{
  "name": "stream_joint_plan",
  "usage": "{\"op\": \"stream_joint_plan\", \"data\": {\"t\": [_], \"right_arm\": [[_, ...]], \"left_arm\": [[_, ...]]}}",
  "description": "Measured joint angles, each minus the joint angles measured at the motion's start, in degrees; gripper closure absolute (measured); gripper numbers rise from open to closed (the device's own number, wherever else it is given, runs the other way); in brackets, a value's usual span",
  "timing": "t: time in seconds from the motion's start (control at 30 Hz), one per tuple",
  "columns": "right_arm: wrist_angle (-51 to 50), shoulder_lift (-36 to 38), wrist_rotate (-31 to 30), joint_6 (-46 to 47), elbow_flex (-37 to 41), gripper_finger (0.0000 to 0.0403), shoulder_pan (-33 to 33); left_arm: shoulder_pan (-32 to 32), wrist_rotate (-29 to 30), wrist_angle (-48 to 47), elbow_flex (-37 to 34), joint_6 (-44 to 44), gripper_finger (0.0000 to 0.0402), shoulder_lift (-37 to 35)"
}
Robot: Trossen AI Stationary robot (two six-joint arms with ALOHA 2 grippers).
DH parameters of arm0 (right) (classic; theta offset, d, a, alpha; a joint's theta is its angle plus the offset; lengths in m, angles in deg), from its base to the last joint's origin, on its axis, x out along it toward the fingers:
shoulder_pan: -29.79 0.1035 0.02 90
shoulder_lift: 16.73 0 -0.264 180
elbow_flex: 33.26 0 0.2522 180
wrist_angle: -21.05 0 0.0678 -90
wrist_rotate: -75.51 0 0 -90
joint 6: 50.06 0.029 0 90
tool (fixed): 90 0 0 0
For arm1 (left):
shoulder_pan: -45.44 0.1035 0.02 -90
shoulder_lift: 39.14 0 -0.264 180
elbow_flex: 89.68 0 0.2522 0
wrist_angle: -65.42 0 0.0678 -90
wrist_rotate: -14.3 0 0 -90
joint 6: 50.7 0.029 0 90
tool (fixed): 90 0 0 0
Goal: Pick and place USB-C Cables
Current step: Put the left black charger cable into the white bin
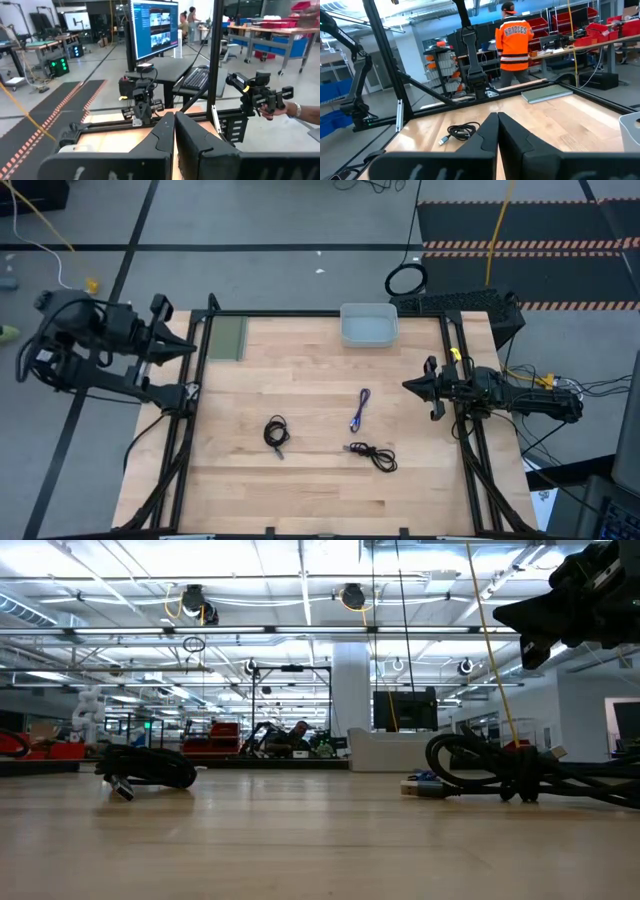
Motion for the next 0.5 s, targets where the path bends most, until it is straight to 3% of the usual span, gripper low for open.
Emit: {"op": "stream_joint_plan", "data": {"t": [0.27, 0.37, 0.5], "right_arm": [[0.0, 0.0, 0.0, 0.6, 0.0, 0.0403, 0.0], [-0.4, 0.0, 0.7, 14.3, 0.0, 0.0403, 0.0], [-2.1, -0.5, 1.8, 13.4, -2.2, 0.0403, -0.3]], "left_arm": [[0.0, -2.4, -1.8, 4.2, 3.4, 0.0383, 2.5], [0.0, -2.4, -1.8, 4.2, 3.9, 0.0383, 2.6], [0.0, -2.4, -1.7, 4.2, 3.9, 0.0383, 2.5]]}}
